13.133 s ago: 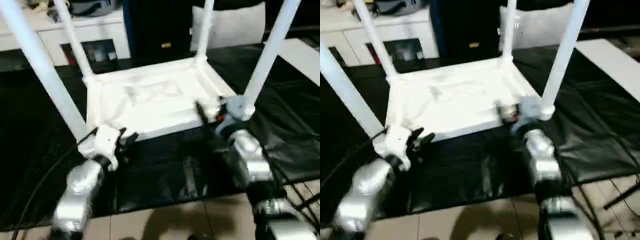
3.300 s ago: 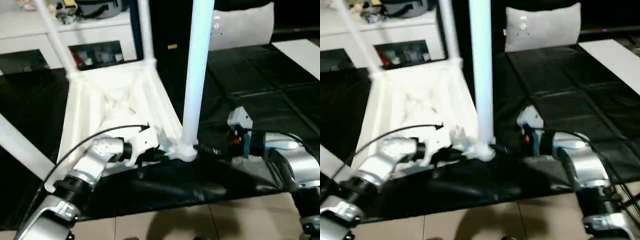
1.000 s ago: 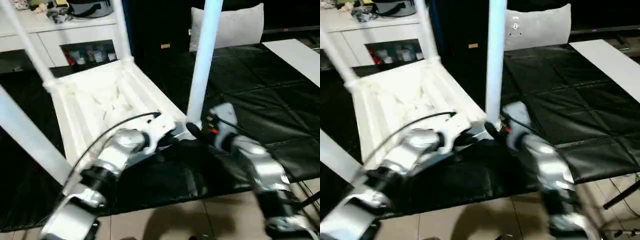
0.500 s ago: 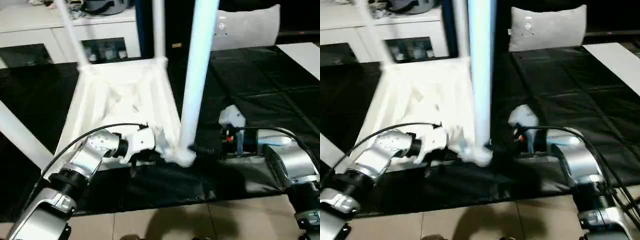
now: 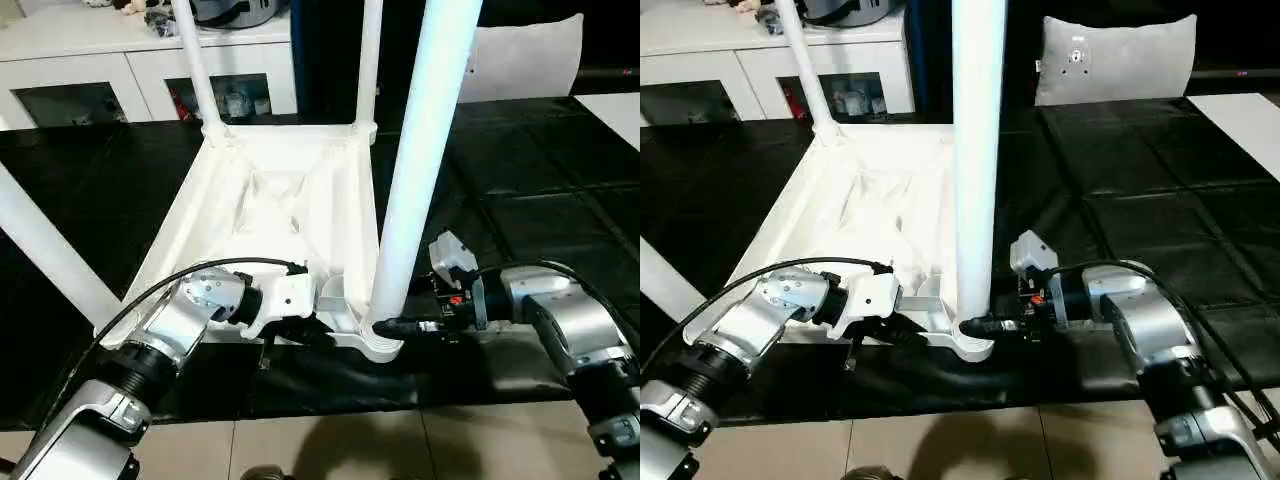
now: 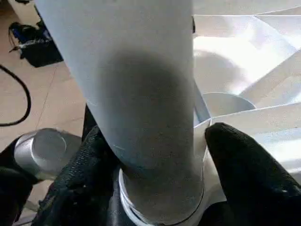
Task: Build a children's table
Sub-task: Rotate leg to tighten
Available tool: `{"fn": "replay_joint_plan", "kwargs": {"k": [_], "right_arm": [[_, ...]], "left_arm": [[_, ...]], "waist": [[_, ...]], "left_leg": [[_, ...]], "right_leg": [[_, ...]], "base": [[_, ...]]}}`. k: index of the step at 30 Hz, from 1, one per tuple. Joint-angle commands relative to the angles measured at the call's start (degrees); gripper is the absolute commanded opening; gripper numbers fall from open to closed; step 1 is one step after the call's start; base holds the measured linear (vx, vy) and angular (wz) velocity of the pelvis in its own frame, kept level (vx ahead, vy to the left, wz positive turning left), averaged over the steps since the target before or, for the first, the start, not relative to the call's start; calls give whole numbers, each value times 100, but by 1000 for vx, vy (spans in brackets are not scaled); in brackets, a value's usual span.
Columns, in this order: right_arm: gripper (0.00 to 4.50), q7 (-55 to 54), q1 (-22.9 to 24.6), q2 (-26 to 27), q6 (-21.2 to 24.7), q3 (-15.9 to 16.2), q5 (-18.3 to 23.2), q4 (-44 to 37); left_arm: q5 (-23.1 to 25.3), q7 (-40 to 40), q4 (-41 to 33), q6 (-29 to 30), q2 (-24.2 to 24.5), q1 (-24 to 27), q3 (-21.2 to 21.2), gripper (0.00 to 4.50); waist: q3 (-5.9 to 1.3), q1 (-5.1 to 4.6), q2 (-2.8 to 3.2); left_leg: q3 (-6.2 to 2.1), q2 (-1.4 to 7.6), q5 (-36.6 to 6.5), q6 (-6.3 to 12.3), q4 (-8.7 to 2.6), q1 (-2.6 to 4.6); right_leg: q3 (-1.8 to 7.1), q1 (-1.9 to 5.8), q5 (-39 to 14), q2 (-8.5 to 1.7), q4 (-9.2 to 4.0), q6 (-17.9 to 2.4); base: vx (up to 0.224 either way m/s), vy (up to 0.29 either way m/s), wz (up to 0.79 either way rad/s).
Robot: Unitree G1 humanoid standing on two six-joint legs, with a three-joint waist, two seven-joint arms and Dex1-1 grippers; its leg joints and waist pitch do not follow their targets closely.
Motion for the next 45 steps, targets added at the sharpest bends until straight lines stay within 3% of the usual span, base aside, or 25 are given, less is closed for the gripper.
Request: {"fn": "replay_joint_plan", "kwargs": {"k": [1,10,13,15,16,18,20,21,22,23,24,25,27,30,31,33,36,40,42,45], "right_arm": [[281,-5,-130,11,98,47,12,24],[206,-73,69,100,309,10,170,-300],[204,-846,312,338,437,-98,67,-708],[203,-1168,378,436,546,-131,10,-843],[201,-1372,381,517,679,-175,2,-880],[201,-2423,282,963,1178,-394,-170,-815],[200,-3048,219,1257,1464,-517,-290,-715],[199,-3171,212,1318,1496,-538,-318,-698],[199,-3588,174,1524,1600,-614,-416,-619],[199,-3865,161,1651,1664,-654,-469,-600],[199,-4183,125,1804,1652,-685,-550,-528],[199,-4785,17,2091,1607,-764,-659,-319],[199,-5158,-72,2263,1545,-837,-720,-142],[199,-5790,-251,2642,1355,-1092,-759,181],[199,-5851,-293,2753,1053,-1119,-766,254],[269,-5850,-297,2782,949,-1118,-764,256],[275,-5714,-230,2754,719,-1097,-762,163],[314,-5654,-193,2650,431,-1122,-793,169],[325,-5408,-123,2497,193,-1085,-782,146],[349,-4162,266,1878,-95,-877,-559,-297]], "left_arm": [[99,-260,-133,-98,52,65,-231,0],[30,-125,-162,117,-26,117,-141,0],[-69,229,-306,779,-189,137,34,0],[-83,397,-361,1038,-257,123,101,0],[-70,492,-376,1144,-288,111,129,0],[-16,899,-387,1445,-445,54,247,0],[41,1232,-364,1615,-588,1,332,0],[54,1306,-360,1661,-620,-9,348,0],[102,1588,-314,1785,-742,-54,408,0],[143,1783,-308,1904,-823,-78,452,0],[200,2017,-267,2073,-923,-121,495,0],[343,2510,-119,2248,-1101,-227,560,0],[401,2767,-6,2312,-1201,-298,596,0],[456,3339,241,2464,-1471,-460,782,0],[573,3566,365,2402,-1519,-520,785,0],[604,3621,384,2388,-1528,-525,782,0],[457,3556,239,2481,-1551,-434,881,0],[359,3359,181,2378,-1474,-363,887,0],[296,3190,166,2262,-1395,-323,884,0],[276,2624,103,1872,-1056,-179,754,0]], "waist": [[-409,-19,-77],[-403,-33,-76],[-399,-37,-71],[-370,-64,-63],[-341,-99,-81],[-288,-226,-16],[-286,-322,-23],[-278,-437,-19],[-299,-507,12],[-288,-605,71],[-283,-657,72],[-283,-746,84],[-298,-842,81],[-324,-926,75],[-338,-922,82],[-360,-903,75],[-410,-863,79],[-445,-822,86],[-452,-769,65],[-429,-687,76]], "left_leg": [[-92,434,-154,637,-383,-19],[-92,443,-161,585,-393,-14],[-96,458,-157,541,-402,-20],[-91,435,-286,474,-423,1],[-75,383,-495,402,-438,4],[-73,308,-879,224,-440,46],[-89,294,-997,135,-441,58],[-111,275,-1118,79,-439,13],[-125,276,-1226,74,-431,46],[-135,286,-1329,96,-432,54],[-140,312,-1401,89,-443,64],[-182,335,-1544,105,-457,31],[-182,326,-1636,99,-442,70],[-176,308,-1231,216,-439,2],[-182,326,-1094,277,-443,-14],[-179,341,-913,330,-440,-18],[-185,377,-339,542,-413,-78],[-168,386,75,732,-374,-94],[-146,366,205,840,-336,-128],[-128,372,0,892,-341,-106]], "right_leg": [[404,372,-1614,-540,-375,-592],[402,370,-1720,-530,-389,-523],[413,373,-1669,-536,-384,-527],[398,355,-1905,-528,-433,-480],[369,372,-2320,-519,-493,-363],[294,356,-3121,-501,-635,-67],[242,357,-3286,-486,-688,57],[184,383,-3333,-465,-712,172],[154,379,-3308,-468,-742,249],[128,373,-3228,-464,-756,216],[117,373,-3167,-458,-770,185],[61,437,-3027,-470,-759,180],[52,411,-2896,-491,-777,140],[108,444,-2572,-527,-733,3],[138,448,-2357,-533,-698,-70],[178,449,-2084,-543,-648,-157],[237,488,-1369,-574,-504,-459],[262,486,-761,-579,-408,-667],[271,467,-635,-576,-376,-693],[268,461,-928,-560,-411,-580]], "base": [[0,0,0],[0,0,0],[0,0,0],[0,0,0],[0,0,0],[0,0,0],[0,0,0],[0,0,0],[0,0,0],[0,0,0],[0,0,0],[0,0,0],[0,0,0],[0,0,0],[0,0,0],[0,0,0],[0,0,0],[0,0,0],[0,0,0],[0,0,0]]}}
